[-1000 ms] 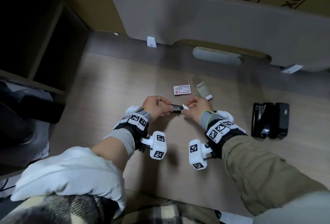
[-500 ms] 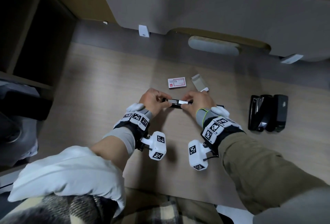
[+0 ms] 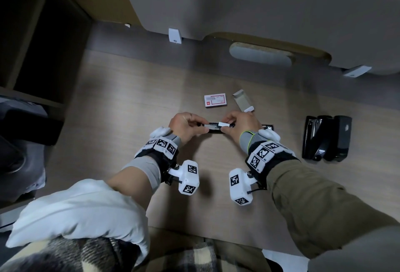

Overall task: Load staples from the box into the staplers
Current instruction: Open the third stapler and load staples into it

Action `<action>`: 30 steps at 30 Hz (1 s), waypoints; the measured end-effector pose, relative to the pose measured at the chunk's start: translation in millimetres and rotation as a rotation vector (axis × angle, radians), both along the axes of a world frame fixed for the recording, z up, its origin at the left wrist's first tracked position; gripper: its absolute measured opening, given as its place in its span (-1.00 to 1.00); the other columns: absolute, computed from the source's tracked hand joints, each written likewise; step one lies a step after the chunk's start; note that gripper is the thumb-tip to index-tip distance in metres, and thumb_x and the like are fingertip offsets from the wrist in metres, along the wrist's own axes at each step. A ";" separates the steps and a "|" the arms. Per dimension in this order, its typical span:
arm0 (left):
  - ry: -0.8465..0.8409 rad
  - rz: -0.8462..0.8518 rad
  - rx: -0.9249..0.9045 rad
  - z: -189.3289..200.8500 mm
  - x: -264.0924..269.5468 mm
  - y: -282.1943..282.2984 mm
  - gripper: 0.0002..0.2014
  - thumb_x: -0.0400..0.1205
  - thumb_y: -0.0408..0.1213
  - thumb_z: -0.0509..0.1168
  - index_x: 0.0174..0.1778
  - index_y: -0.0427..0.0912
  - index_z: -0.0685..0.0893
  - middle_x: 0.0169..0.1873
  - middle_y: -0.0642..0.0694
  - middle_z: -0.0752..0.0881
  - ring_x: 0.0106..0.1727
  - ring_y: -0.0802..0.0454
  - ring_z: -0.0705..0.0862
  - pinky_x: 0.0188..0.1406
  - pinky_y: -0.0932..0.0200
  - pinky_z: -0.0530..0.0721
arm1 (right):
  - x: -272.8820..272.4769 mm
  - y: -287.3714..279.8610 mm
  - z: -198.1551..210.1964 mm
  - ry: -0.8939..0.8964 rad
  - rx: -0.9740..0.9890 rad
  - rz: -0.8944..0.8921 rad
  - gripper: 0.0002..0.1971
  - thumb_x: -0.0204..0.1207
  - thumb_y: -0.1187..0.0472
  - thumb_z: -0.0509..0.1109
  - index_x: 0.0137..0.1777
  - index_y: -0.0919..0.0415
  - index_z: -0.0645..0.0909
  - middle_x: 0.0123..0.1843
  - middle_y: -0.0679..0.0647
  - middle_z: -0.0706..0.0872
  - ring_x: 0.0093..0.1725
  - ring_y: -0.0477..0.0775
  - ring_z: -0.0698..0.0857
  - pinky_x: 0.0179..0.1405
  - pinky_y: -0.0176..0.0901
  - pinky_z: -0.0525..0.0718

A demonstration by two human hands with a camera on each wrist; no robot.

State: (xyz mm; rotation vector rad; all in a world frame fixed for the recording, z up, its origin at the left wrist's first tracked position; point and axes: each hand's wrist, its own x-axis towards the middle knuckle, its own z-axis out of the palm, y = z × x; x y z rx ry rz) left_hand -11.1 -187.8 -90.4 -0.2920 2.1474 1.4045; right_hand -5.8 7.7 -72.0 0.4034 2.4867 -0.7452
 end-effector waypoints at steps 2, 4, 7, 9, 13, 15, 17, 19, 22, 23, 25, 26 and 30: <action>0.003 -0.002 -0.011 -0.6 3.0 -2.3 -0.75 0.31 -0.29 0.67 -0.29 0.19 0.85 -0.28 -0.14 0.85 -0.29 -0.21 0.80 0.01 -0.20 0.78 | 0.2 0.0 1.1 -0.005 0.004 0.003 -0.84 0.31 0.05 0.54 -0.26 -0.22 0.61 -0.16 -0.23 0.75 -0.10 -0.17 0.65 -0.21 -0.30 0.49; 0.005 0.008 -0.034 0.3 3.4 -2.7 -0.74 0.32 -0.27 0.67 -0.29 0.23 0.84 -0.32 -0.09 0.85 -0.33 -0.09 0.79 -0.03 -0.15 0.79 | 0.5 -0.6 0.9 -0.013 0.006 0.002 -0.84 0.31 0.06 0.54 -0.24 -0.22 0.62 -0.16 -0.23 0.74 -0.08 -0.17 0.63 -0.19 -0.29 0.47; 0.028 0.017 -0.094 3.6 2.1 0.5 -0.79 0.35 -0.20 0.65 -0.30 0.23 0.81 -0.34 -0.01 0.84 -0.37 0.08 0.75 -0.13 0.00 0.79 | 0.8 -1.8 0.6 -0.012 0.010 -0.003 -0.84 0.30 0.06 0.54 -0.21 -0.20 0.63 -0.13 -0.22 0.76 -0.09 -0.16 0.66 -0.18 -0.31 0.48; 0.040 0.032 -0.114 4.9 1.8 1.6 -0.81 0.36 -0.19 0.64 -0.28 0.21 0.80 -0.36 0.00 0.84 -0.33 0.03 0.78 -0.16 0.02 0.79 | 1.2 -2.8 0.1 -0.010 0.009 0.005 -0.84 0.30 0.09 0.55 -0.19 -0.18 0.65 -0.14 -0.22 0.76 -0.09 -0.16 0.65 -0.18 -0.31 0.48; 0.001 0.080 -0.041 5.0 1.5 -0.2 -0.81 0.36 -0.28 0.65 -0.24 0.11 0.85 -0.36 -0.08 0.85 -0.35 -0.12 0.83 -0.06 -0.11 0.82 | 0.8 -3.4 -2.0 -0.007 0.014 -0.004 -0.80 0.27 0.09 0.56 -0.31 -0.22 0.59 -0.17 -0.22 0.77 -0.09 -0.15 0.69 -0.19 -0.31 0.49; -0.007 0.092 -0.023 5.1 0.7 -1.7 -0.81 0.34 -0.28 0.66 -0.25 0.09 0.86 -0.36 -0.13 0.85 -0.36 -0.10 0.81 -0.02 -0.13 0.81 | 0.7 -4.0 -2.2 -0.007 0.016 -0.003 -0.80 0.27 0.09 0.56 -0.32 -0.22 0.58 -0.17 -0.22 0.77 -0.09 -0.14 0.69 -0.18 -0.30 0.50; -0.019 0.099 -0.004 6.1 -0.5 -1.4 -0.80 0.33 -0.31 0.67 -0.25 0.06 0.86 -0.32 -0.18 0.86 -0.36 -0.06 0.77 0.01 -0.08 0.81 | 0.6 -4.0 -0.5 -0.004 0.011 0.001 -0.82 0.28 0.10 0.56 -0.27 -0.19 0.62 -0.19 -0.22 0.76 -0.10 -0.15 0.69 -0.18 -0.30 0.52; -0.025 0.084 -0.006 7.3 -1.7 -0.4 -0.79 0.34 -0.33 0.66 -0.23 0.06 0.86 -0.26 -0.13 0.87 -0.30 -0.09 0.79 0.05 -0.01 0.80 | 1.3 -3.4 -0.1 0.002 0.008 -0.004 -0.83 0.28 0.10 0.56 -0.26 -0.18 0.63 -0.22 -0.23 0.74 -0.12 -0.15 0.69 -0.20 -0.30 0.52; -0.033 0.056 -0.019 6.8 -3.5 -0.7 -0.78 0.36 -0.34 0.65 -0.24 0.08 0.85 -0.26 -0.04 0.87 -0.26 -0.03 0.81 0.08 0.04 0.79 | 2.2 -3.3 -1.3 0.000 0.004 0.002 -0.84 0.28 0.09 0.56 -0.24 -0.17 0.64 -0.23 -0.25 0.73 -0.11 -0.15 0.70 -0.19 -0.29 0.57; -0.034 0.051 -0.023 6.4 -3.9 -0.8 -0.78 0.36 -0.34 0.65 -0.24 0.09 0.85 -0.27 -0.03 0.87 -0.30 0.03 0.78 0.07 0.04 0.80 | 2.7 -2.9 -1.2 0.000 0.004 0.008 -0.84 0.28 0.09 0.56 -0.23 -0.16 0.65 -0.22 -0.25 0.74 -0.11 -0.15 0.71 -0.18 -0.28 0.58; -0.040 0.054 -0.026 6.3 -4.8 0.0 -0.79 0.36 -0.34 0.65 -0.24 0.08 0.85 -0.31 -0.02 0.86 -0.33 0.06 0.77 0.05 0.02 0.80 | 3.4 -2.1 -0.9 -0.004 0.004 0.016 -0.85 0.29 0.09 0.56 -0.19 -0.15 0.67 -0.22 -0.25 0.73 -0.11 -0.15 0.71 -0.17 -0.28 0.60; -0.040 0.056 -0.025 5.9 -5.3 0.4 -0.79 0.36 -0.33 0.65 -0.24 0.07 0.85 -0.31 -0.01 0.86 -0.33 0.07 0.77 0.05 0.03 0.80 | 3.8 -1.8 -1.0 -0.008 0.004 0.016 -0.84 0.30 0.09 0.56 -0.18 -0.14 0.67 -0.22 -0.25 0.73 -0.11 -0.15 0.71 -0.17 -0.28 0.60; -0.011 0.048 -0.025 6.4 -6.2 1.7 -0.81 0.37 -0.30 0.65 -0.21 0.06 0.85 -0.25 0.03 0.87 -0.25 0.12 0.78 0.06 0.12 0.79 | 4.8 -1.1 -1.6 -0.008 0.007 0.002 -0.84 0.29 0.08 0.56 -0.19 -0.16 0.66 -0.22 -0.25 0.73 -0.10 -0.16 0.72 -0.15 -0.28 0.61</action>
